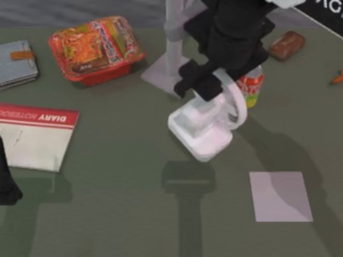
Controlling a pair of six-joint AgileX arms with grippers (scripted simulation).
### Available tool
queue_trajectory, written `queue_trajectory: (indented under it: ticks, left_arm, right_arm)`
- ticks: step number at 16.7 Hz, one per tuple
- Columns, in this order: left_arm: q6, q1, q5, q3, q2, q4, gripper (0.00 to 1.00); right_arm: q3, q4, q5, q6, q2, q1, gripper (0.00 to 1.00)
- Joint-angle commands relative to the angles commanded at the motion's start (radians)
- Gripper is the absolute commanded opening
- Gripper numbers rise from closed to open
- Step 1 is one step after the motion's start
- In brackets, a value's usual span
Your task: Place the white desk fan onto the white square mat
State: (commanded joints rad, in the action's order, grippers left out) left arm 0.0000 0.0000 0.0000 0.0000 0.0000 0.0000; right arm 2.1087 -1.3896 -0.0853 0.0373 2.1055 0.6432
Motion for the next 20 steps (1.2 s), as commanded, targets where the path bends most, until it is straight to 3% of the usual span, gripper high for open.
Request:
queue_trajectory:
  ticks: [6, 11, 16, 20]
  left_arm:
    - [0.0, 0.0, 0.0, 0.0, 0.0, 0.0, 1.0]
    - [0.0, 0.0, 0.0, 0.0, 0.0, 0.0, 1.0]
    - [0.0, 0.0, 0.0, 0.0, 0.0, 0.0, 1.0]
    - [0.0, 0.0, 0.0, 0.0, 0.0, 0.0, 1.0]
  right_arm:
    - [-0.163, 0.058, 0.004, -0.836, -0.159, -0.062, 0.0]
    - [-0.34, 0.053, 0.033, -1.407, -0.274, -0.114, 0.0]
    - [-0.517, 0.022, 0.071, -1.837, -0.367, -0.161, 0.0]
    - [-0.605, 0.001, 0.093, -2.027, -0.41, -0.185, 0.0]
